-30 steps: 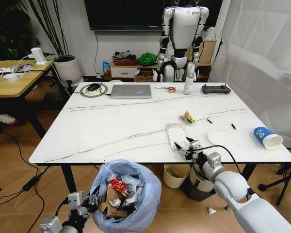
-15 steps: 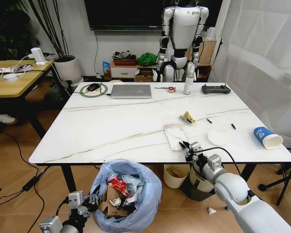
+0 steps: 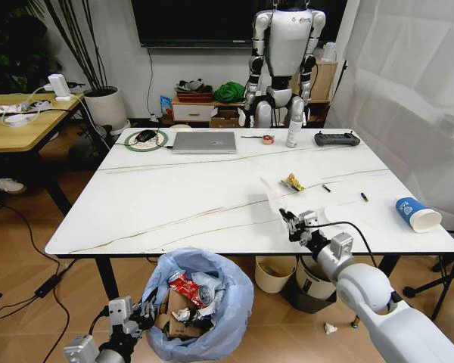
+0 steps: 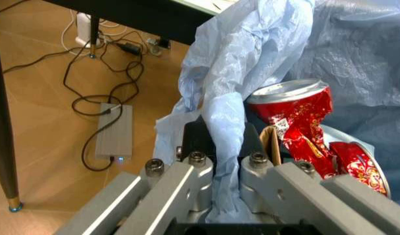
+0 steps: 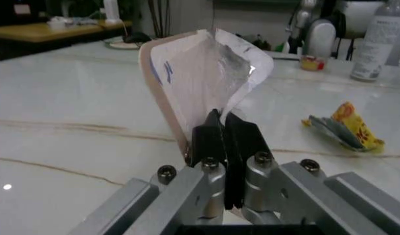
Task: Pick up the trash bin and place the trash from the table into it.
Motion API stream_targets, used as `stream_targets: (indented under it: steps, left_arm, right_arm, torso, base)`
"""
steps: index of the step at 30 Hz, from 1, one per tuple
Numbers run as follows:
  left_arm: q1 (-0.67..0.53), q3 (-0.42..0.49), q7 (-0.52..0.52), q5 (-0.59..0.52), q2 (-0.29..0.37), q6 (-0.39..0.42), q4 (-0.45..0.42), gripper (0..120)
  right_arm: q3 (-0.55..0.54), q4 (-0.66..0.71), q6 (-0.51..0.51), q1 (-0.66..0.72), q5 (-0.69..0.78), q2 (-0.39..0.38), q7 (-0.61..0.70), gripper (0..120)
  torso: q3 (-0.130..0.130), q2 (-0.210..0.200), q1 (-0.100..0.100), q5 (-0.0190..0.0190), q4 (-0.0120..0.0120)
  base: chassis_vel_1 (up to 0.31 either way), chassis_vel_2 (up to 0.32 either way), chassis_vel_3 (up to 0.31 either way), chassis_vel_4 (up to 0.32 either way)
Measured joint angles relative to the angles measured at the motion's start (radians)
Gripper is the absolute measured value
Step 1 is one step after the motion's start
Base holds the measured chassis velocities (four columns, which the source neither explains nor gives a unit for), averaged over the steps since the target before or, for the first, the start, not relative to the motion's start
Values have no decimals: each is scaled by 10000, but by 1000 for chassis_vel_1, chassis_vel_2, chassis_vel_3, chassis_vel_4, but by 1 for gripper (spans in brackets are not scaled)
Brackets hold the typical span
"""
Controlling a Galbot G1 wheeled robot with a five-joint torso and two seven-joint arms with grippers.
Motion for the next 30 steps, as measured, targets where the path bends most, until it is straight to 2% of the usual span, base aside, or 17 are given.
stream_targets:
  steps: [3, 9, 17, 22, 24, 30]
  left_arm:
    - [-6, -2, -11, -40, 18, 16, -21, 0]
    - [-54, -52, -64, -161, 95, 56, -34, 0]
    - [-87, -54, -84, -191, 92, 76, -35, 0]
    - [-119, -118, -134, -270, 127, 132, -66, 0]
    - [-121, -138, -153, -271, 80, 153, -89, 0]
    - [-94, -170, -186, -255, 3, 170, -150, 0]
  right_arm:
    - [3, 427, 135, -172, 371, -159, -110, 0]
    - [-245, 2264, 936, -1303, 1189, -828, -851, 0]
    - [-960, 2975, 1395, -1901, 1276, -1263, -1238, 0]
    - [-2194, 3073, 2032, -1927, 1194, -1623, -1575, 0]
    - [-2864, 2989, 2280, -1632, 1069, -1618, -1624, 0]
    - [-4001, 2736, 2499, -936, 921, -1531, -1626, 0]
  torso:
    - [0, 0, 0, -3, -1]
    - [-1, 1, -1, -1, -2]
    - [-1, 1, -1, -2, -1]
    - [-1, 0, -1, -2, -2]
    - [-1, 1, -1, -2, -1]
    - [0, 1, -1, -1, 0]
  base:
    - [0, 0, 0, 0]
    - [0, 0, 0, 0]
    - [0, 0, 0, 0]
    - [0, 0, 0, 0]
    - [0, 0, 0, 0]
    - [0, 0, 0, 0]
